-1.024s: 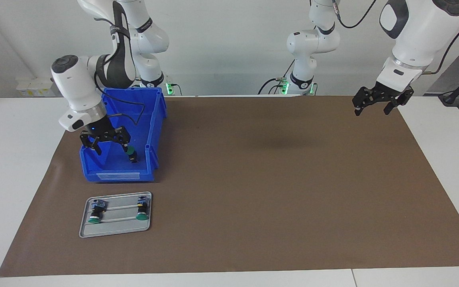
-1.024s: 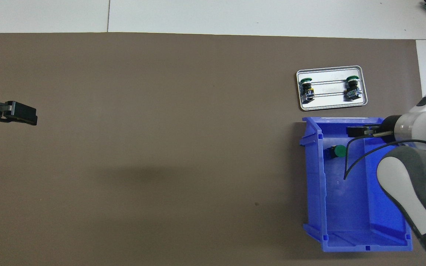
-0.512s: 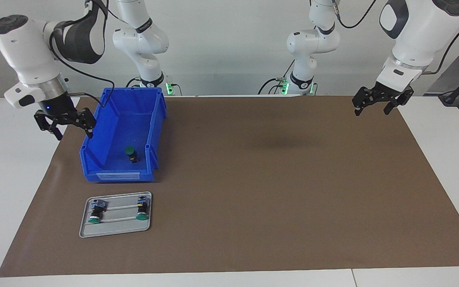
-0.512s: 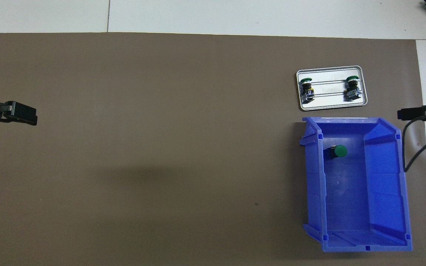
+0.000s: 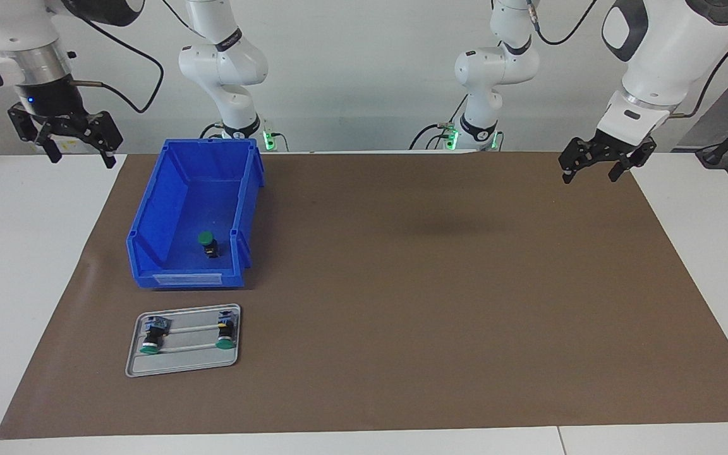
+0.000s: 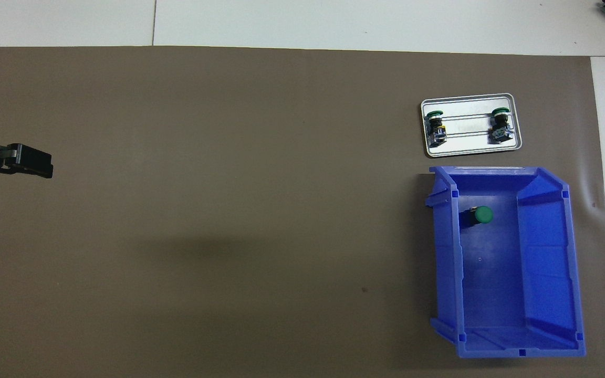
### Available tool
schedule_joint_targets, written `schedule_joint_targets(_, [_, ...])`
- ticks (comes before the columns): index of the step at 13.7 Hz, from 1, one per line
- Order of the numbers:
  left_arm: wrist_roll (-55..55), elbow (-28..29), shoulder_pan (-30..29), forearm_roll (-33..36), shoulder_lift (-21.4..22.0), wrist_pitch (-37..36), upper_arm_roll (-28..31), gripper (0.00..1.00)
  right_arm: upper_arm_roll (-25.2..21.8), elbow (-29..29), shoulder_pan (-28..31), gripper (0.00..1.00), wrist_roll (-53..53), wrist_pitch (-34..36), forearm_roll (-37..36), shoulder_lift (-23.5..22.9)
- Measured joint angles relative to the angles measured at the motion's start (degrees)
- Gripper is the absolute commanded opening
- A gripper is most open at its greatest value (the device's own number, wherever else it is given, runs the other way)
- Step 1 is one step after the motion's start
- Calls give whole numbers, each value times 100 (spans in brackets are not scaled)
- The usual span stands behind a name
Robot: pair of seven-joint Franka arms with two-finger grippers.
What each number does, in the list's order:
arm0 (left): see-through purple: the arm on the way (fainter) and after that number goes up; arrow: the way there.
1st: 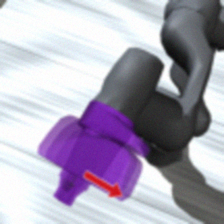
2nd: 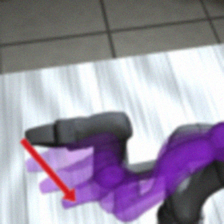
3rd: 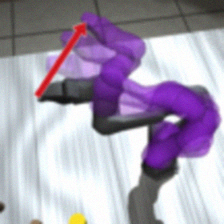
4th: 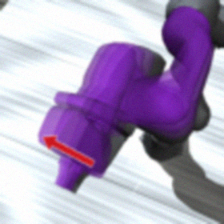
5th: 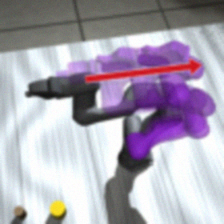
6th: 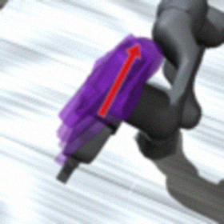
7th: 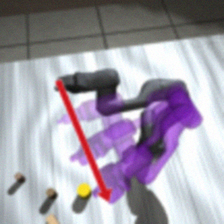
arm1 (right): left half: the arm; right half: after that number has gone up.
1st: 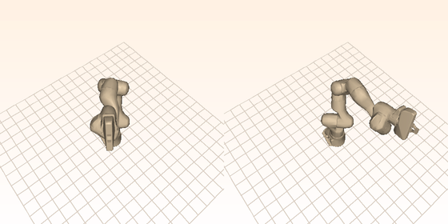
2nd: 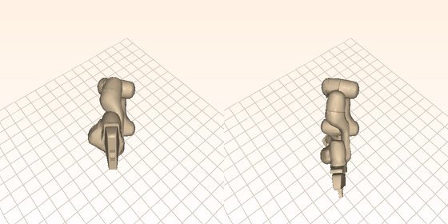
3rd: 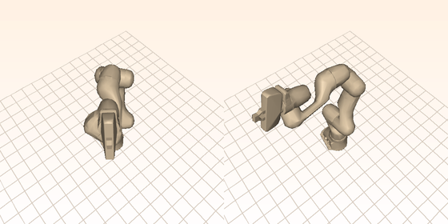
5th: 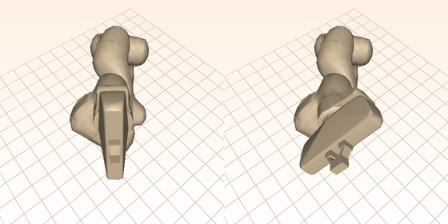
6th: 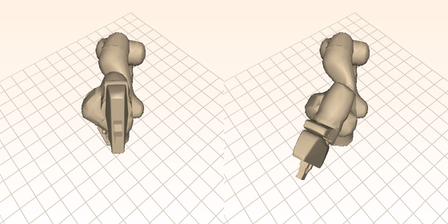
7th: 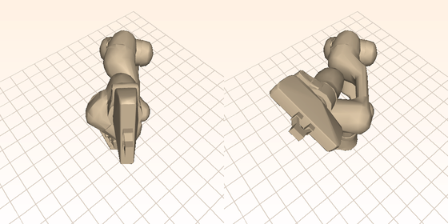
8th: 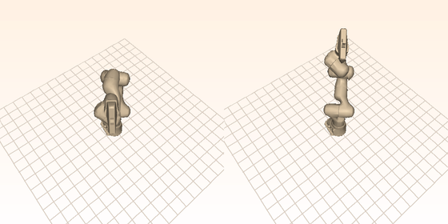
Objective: Place and press button with both arms
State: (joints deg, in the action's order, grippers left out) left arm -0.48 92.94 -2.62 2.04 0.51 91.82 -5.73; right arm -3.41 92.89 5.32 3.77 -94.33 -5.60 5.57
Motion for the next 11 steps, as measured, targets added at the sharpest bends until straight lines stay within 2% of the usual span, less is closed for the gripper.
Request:
schedule_joint_targets(2, [0, 0, 0, 0, 0, 0, 0, 100, 39, 19, -136, 100, -394, 295, 1, 19])
schedule_joint_targets(6, [0, 0, 0, 0, 0, -1, 0, 100, 143, 136, -941, 100, -1255, 530, 137, 54])
schedule_joint_targets(8, [0, 0, 0, 0, 0, -1, 0, 100, 145, 177, -942, 100, -1219, 576, 412, 86])
schedule_joint_targets(11, [0, 0, 0, 0, 0, -2, 0, 100, 102, 140, -661, 100, -589, 579, 455, 89])
